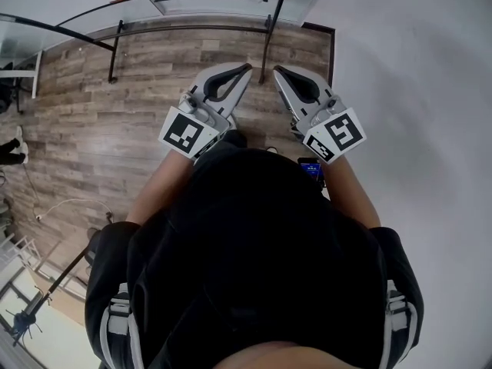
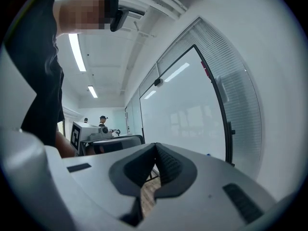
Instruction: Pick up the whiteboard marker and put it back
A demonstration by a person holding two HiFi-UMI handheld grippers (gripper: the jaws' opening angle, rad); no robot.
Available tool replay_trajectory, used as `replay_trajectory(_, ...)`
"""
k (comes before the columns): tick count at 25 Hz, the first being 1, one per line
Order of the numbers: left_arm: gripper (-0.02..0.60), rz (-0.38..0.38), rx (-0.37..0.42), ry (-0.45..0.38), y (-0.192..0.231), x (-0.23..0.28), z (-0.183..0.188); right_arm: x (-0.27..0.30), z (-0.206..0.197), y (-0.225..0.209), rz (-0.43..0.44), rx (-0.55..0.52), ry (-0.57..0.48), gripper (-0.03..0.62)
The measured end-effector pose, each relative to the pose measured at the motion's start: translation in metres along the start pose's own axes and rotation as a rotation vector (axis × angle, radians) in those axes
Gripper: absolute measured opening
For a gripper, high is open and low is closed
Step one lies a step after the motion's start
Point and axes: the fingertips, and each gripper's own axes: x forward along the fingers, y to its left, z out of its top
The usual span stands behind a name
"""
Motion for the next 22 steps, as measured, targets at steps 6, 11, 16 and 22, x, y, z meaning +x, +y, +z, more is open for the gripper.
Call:
replay_trajectory(6,0.005,-0.034,-0.014,-0.008,0.036,-0.002,0.001,0.036,0.005,-0.007,-0.033,-0.002,0.004,-0.006)
replay_trajectory(11,0.005,-0.058,-0.025,-0.009,0.063,-0.007,0.000,0.060,0.007,-0.009,-0.066,0.000,0.009,-0.005)
replay_trajectory(16,0.005,-0.084,-0.025,-0.014,0.089,-0.014,0.001,0.086,0.009,-0.009,-0.105,0.005,0.006,-0.006)
replay_trajectory(22,0.005,-0.111,-0.025,-0.013,0.107,-0.020,0.005,0.108,0.012,-0.008,-0.130,0.017,0.002,-0.006)
